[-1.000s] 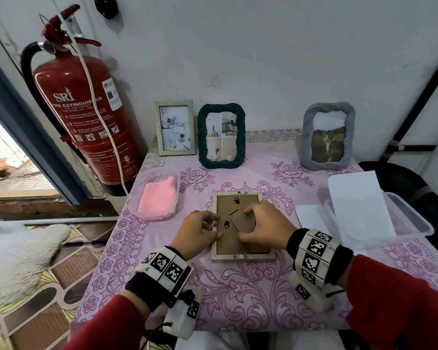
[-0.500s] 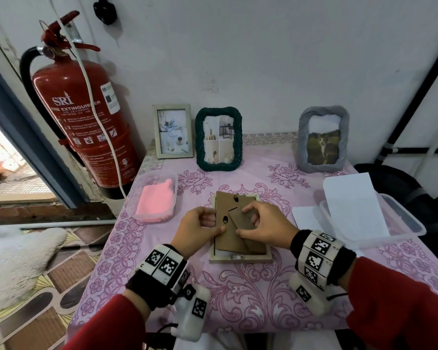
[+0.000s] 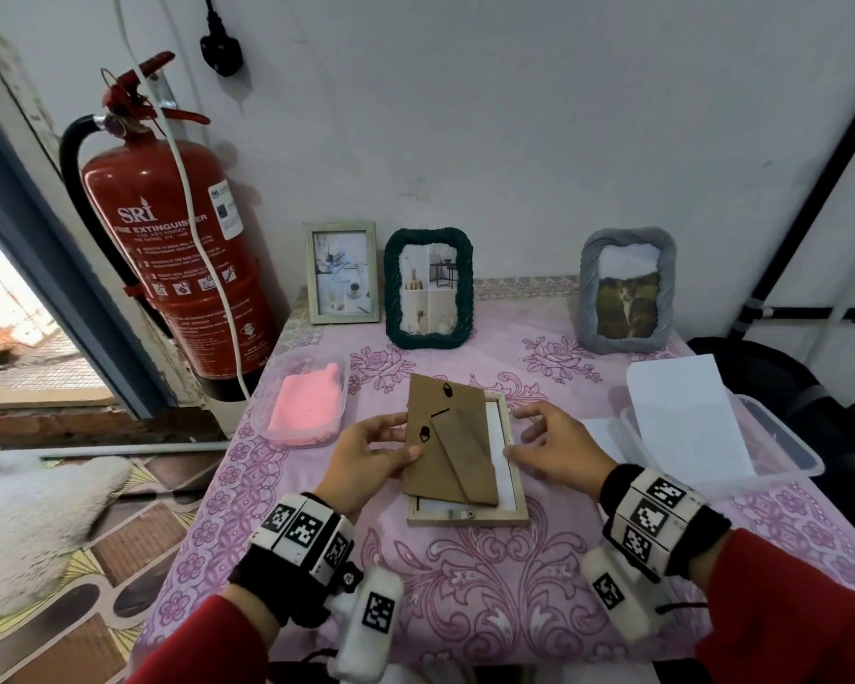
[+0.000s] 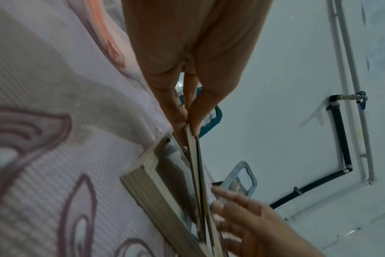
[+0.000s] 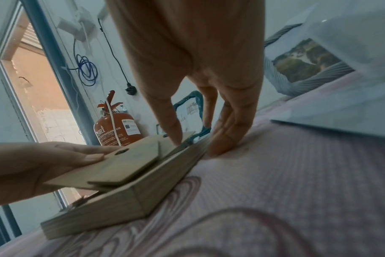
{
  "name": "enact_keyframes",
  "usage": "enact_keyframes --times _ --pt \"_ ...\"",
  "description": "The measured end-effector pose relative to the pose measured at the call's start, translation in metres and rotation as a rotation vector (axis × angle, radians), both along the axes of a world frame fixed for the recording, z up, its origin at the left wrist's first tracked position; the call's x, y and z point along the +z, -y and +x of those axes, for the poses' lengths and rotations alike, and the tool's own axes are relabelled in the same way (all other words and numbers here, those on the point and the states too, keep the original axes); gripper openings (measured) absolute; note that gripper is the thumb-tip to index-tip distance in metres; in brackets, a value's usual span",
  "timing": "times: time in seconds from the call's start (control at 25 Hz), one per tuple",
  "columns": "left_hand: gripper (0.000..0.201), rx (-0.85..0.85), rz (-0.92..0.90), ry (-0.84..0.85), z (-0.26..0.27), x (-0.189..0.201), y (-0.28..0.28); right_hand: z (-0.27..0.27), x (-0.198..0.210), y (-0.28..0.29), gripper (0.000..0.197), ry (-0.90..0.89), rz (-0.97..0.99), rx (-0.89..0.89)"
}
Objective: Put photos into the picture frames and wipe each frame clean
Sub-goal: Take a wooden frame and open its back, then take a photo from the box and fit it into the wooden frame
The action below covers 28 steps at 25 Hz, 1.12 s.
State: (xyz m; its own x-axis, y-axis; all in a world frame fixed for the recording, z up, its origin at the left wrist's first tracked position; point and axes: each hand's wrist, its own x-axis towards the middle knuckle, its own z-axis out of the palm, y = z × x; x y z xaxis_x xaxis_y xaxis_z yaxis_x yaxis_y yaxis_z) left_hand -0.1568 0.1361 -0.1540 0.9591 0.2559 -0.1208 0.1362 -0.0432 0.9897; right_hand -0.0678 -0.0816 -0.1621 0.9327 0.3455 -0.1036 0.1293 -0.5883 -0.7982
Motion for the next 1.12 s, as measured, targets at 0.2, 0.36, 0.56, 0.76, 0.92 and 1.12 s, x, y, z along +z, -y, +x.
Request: enact_keyframes --times 0.2,0.36,0.56,0.76,0.92,1.12 --pt "0.042 0.066 -0.028 0.002 -0.015 0.000 -0.021 -0.004 -0.002 0.000 0.061 -0.166 0.025 0.049" --pt "0.042 0.115 -0.051 -0.051 -0.030 -0.006 -0.039 -0.006 -0.001 -0.002 0.063 -0.243 0.071 0.039" --pt "0.043 0.149 -0.078 -0.099 -0.046 -0.013 -0.057 -0.009 0.001 -0.003 0.059 -0.241 0.055 0.028" --pt "0.040 0.158 -0.032 -0.124 -0.056 -0.015 -0.067 -0.008 -0.002 -0.003 0.058 -0.234 0.024 0.022" --pt "0.039 0.166 0.049 -0.152 -0.055 -0.021 -0.066 -0.006 -0.003 0.002 0.058 -0.221 0.003 0.014" --pt "0.037 0.159 0.431 -0.174 -0.048 -0.025 -0.057 -0.005 -0.004 0.008 0.060 -0.215 0.007 0.015"
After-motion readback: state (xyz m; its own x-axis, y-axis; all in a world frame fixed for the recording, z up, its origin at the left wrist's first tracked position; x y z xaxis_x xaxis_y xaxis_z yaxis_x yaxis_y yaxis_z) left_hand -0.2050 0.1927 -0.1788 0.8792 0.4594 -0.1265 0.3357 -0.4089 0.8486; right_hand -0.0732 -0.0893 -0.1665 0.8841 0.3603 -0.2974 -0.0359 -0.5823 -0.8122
